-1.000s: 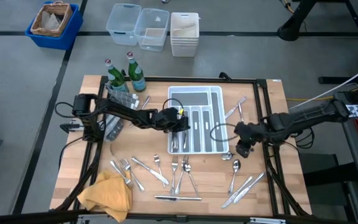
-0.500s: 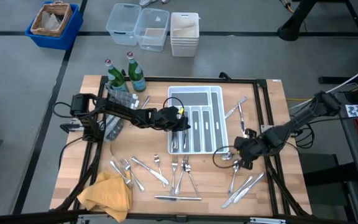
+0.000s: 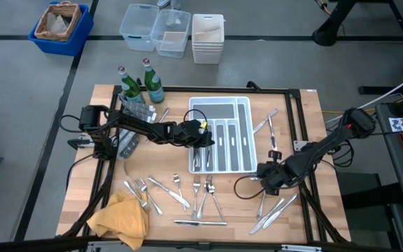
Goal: Sort silverware
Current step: Put the silver spoon into the silverware tray
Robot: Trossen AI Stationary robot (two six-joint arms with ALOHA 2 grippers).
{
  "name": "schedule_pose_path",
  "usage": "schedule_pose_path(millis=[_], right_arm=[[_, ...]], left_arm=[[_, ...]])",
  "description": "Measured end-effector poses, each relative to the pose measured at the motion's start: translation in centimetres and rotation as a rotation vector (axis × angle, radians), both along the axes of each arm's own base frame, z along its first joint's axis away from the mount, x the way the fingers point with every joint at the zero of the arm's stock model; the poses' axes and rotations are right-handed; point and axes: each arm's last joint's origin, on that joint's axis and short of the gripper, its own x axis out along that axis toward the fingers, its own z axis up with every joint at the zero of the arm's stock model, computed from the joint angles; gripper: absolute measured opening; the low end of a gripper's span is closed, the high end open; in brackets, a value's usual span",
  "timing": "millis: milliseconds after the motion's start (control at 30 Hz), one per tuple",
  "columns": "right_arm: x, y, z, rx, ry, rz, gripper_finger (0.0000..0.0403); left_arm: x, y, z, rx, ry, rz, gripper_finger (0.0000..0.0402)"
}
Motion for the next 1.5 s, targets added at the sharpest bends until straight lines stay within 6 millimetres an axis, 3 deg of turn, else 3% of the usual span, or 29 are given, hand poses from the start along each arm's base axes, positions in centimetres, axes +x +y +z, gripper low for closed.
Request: schedule_pose_path(millis=[667, 933, 1067, 1267, 1500], right_arm=[[0.9, 0.4, -2.3, -0.11, 0.044, 0.076, 0.0105], [0.3, 0.1, -3.7, -0.087, 0.03, 0.06, 0.0104], [0.3, 0.1, -3.7, -0.08, 0.024, 0.053, 0.0082], [0.4, 0.2, -3.7, -0.07, 0.026, 0.057, 0.0013], [1.1, 0.7, -2.4, -0.054, 0.04, 0.051, 0.0024]], left_arm=[[0.0, -0.1, 0.0, 0.007, 0.002, -0.04, 0.0076], [0.0, -0.5, 0.0, 0.005, 0.002, -0.051, 0.0076], [0.1, -0.7, 0.0, 0.005, 0.002, -0.059, 0.0076], [0.1, -1.0, 0.0, 0.005, 0.002, -0.068, 0.0076], [0.2, -1.2, 0.1, 0.0, -0.011, -0.081, 0.0076]])
